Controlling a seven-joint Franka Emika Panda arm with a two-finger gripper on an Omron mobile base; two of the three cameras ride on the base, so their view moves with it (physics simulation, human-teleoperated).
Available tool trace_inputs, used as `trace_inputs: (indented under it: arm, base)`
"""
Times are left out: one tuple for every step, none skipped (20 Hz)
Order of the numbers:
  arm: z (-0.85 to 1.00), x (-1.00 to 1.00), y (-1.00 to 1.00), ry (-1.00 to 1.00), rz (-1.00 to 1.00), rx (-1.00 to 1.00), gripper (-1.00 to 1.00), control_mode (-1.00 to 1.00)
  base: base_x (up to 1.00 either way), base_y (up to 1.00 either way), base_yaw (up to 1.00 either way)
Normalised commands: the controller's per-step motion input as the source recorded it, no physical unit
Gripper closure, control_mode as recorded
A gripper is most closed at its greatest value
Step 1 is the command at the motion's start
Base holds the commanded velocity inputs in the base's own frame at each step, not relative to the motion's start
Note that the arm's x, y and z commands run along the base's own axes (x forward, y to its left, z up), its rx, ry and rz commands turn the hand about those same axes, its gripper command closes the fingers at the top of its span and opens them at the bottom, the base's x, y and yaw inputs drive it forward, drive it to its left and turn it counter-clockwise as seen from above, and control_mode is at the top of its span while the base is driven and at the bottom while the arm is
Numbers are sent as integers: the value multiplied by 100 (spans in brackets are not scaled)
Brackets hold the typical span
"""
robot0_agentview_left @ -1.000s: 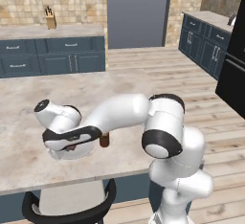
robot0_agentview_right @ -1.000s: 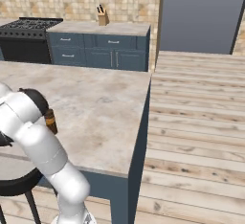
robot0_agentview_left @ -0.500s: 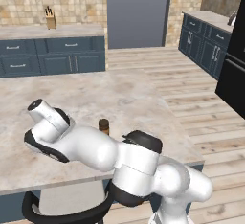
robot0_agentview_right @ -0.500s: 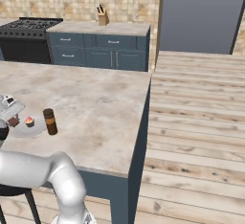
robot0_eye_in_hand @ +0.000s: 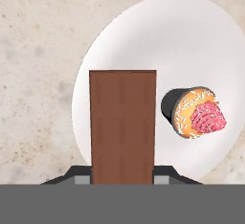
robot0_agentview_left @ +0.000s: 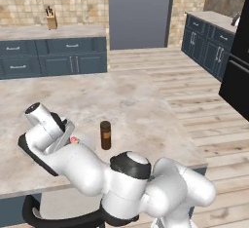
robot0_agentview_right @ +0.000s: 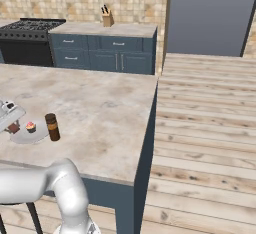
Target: Take the cinnamon bottle from the cabinet and place it on the dining table, next to the plate with the cupcake. Then take the chocolate from the dining counter and place it on the cupcake plate.
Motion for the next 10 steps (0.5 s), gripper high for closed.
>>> trace_inputs:
  arm:
    - [-9, 0, -1, 0, 0, 0, 100, -100]
    - [-9, 0, 0, 0, 0, 0, 100, -100]
    - [-13, 0, 0, 0, 0, 0, 100, -100]
    - [-14, 0, -3, 0, 0, 0, 100, -100]
    - [-13, 9, -21, 0, 0, 0, 100, -100]
    - [-11, 0, -22, 0, 0, 0, 100, -100]
    - [-13, 0, -9, 0, 0, 0, -100, -100]
    - [-15, 0, -6, 0, 0, 0, -100, -100]
    - [0, 0, -1, 0, 0, 0, -100, -100]
    - [0, 0, -4, 0, 0, 0, -100, -100]
  base:
    - [0, 0, 0]
    - [0, 0, 0]
    - [0, 0, 0]
    - [0, 0, 0]
    - [0, 0, 0]
    - [0, 0, 0]
    - [0, 0, 0]
    - [0, 0, 0]
    - [0, 0, 0]
    - [0, 0, 0]
